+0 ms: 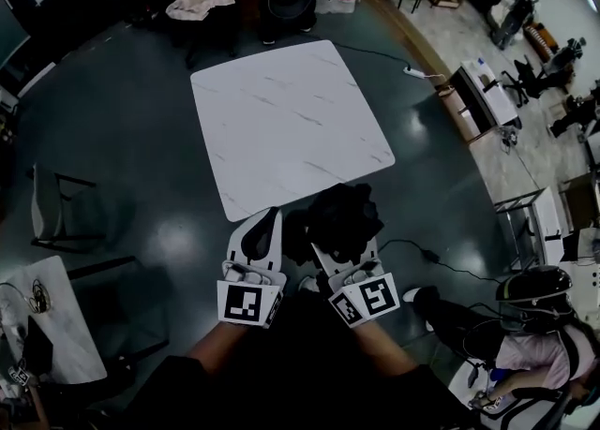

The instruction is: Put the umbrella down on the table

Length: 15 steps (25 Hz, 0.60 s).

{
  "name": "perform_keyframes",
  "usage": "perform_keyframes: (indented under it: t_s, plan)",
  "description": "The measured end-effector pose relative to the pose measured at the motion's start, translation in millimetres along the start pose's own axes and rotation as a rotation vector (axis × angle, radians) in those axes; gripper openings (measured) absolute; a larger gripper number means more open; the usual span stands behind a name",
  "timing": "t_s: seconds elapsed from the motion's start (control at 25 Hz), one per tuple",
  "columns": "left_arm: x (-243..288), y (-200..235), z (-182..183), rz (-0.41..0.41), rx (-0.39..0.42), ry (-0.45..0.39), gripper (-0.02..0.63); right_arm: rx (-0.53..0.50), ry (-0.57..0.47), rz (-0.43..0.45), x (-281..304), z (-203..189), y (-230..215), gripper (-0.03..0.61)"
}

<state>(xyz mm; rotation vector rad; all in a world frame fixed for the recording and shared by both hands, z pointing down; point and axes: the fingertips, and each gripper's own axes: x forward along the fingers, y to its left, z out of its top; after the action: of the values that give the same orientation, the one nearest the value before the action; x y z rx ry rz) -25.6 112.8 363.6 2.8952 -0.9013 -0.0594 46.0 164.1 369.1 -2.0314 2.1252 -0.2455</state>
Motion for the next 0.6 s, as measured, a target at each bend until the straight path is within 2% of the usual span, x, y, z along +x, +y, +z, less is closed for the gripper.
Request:
perform_keyframes:
  t_s: [0.24,0.6]
  plan:
    - [7.7,58.1,2.8,-0.018,-0.035,-0.023,0.017,-0.024,0.006,-0.008,54.8,-7.0,26.9,0.316]
    - [18.8,128.4,-3.9,-0.034,-0.057,-0.005,0.018,-0.018,0.034,-0.096,111.0,-28.3,32.3,0.316]
